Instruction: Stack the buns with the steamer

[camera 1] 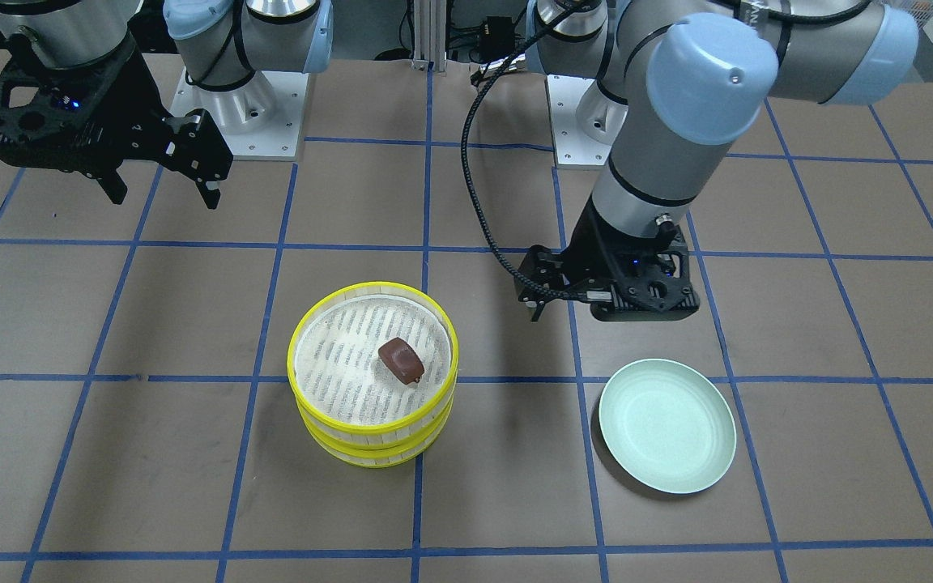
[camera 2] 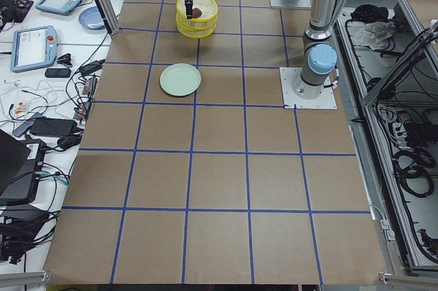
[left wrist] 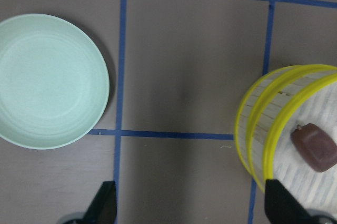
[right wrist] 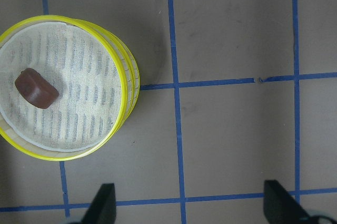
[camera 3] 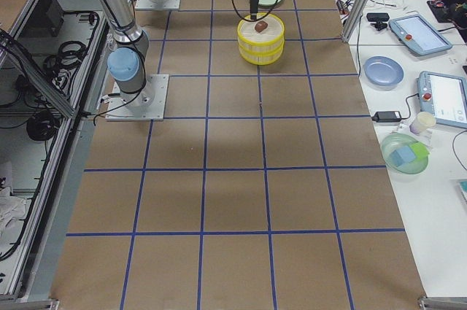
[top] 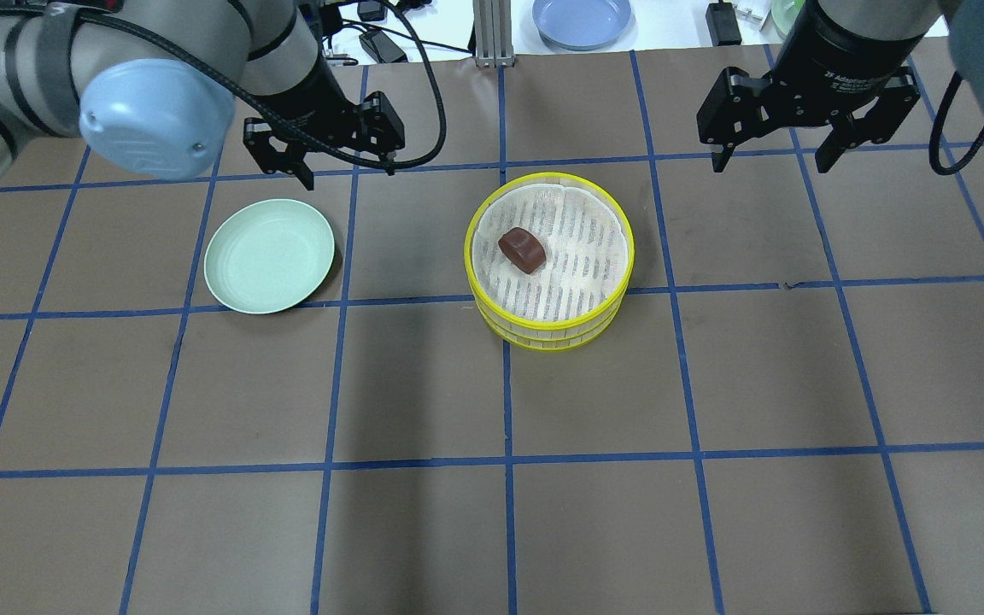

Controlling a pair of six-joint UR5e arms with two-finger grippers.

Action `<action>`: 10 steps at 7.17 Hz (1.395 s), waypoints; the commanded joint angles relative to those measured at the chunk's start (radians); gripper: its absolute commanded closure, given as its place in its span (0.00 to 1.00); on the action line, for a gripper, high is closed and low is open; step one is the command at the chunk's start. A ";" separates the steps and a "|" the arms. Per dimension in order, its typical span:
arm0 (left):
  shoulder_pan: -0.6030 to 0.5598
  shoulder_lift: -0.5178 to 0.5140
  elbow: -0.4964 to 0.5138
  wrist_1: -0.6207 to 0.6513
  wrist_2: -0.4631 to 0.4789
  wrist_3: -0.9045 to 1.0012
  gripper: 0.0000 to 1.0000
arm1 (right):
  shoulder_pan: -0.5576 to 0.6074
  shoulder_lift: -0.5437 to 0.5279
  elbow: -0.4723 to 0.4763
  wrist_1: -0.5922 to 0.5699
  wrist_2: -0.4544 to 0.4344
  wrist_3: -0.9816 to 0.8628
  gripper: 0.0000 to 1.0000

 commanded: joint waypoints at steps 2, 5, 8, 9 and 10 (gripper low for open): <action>0.119 0.096 0.001 -0.151 0.036 0.192 0.00 | -0.002 0.003 0.000 -0.004 -0.003 -0.023 0.00; 0.124 0.138 -0.010 -0.184 0.039 0.216 0.00 | -0.006 0.001 -0.002 -0.006 -0.005 -0.031 0.00; 0.124 0.145 -0.013 -0.191 0.038 0.216 0.00 | -0.006 0.001 -0.002 -0.009 -0.004 -0.031 0.00; 0.124 0.145 -0.013 -0.191 0.038 0.216 0.00 | -0.006 0.001 -0.002 -0.009 -0.004 -0.031 0.00; 0.125 0.145 -0.014 -0.190 0.038 0.216 0.00 | -0.006 0.001 -0.002 -0.009 -0.002 -0.031 0.00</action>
